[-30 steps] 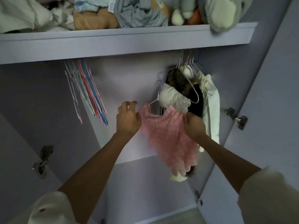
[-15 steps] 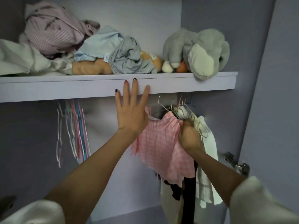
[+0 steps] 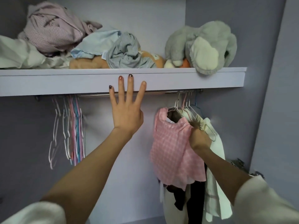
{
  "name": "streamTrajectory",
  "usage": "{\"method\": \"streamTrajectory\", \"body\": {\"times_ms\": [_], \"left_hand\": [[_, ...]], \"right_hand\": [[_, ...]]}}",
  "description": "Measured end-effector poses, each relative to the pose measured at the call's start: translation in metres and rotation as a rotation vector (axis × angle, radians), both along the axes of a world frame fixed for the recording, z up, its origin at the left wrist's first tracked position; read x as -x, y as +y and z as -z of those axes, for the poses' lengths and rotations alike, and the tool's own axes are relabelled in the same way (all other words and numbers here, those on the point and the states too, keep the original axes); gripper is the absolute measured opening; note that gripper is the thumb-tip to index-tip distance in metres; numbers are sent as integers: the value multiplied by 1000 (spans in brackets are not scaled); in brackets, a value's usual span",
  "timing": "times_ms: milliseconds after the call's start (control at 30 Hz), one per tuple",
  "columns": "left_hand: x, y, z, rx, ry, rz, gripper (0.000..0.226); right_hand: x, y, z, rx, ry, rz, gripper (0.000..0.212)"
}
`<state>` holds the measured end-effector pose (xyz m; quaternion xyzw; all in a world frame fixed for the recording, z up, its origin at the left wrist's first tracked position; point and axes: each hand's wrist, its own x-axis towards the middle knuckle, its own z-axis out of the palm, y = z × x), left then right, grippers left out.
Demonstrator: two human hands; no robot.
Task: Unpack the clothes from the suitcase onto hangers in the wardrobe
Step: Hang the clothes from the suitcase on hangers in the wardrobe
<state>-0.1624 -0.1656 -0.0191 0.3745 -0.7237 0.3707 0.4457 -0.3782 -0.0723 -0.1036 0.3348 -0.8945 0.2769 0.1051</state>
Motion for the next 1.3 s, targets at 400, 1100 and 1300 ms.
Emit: {"method": "streamTrajectory", "body": {"times_ms": [400, 1100, 1300], "left_hand": [[-34, 53, 4, -473, -238, 86, 77], [-232, 292, 259, -1441, 274, -81, 53], [-338, 400, 335, -1671, 569, -323, 46]], "right_hand": [[-57, 59, -15, -55, -70, -125, 45], [-270, 212, 179, -503, -459, -870, 36], [-363, 265, 244, -832, -442, -1124, 38]]}}
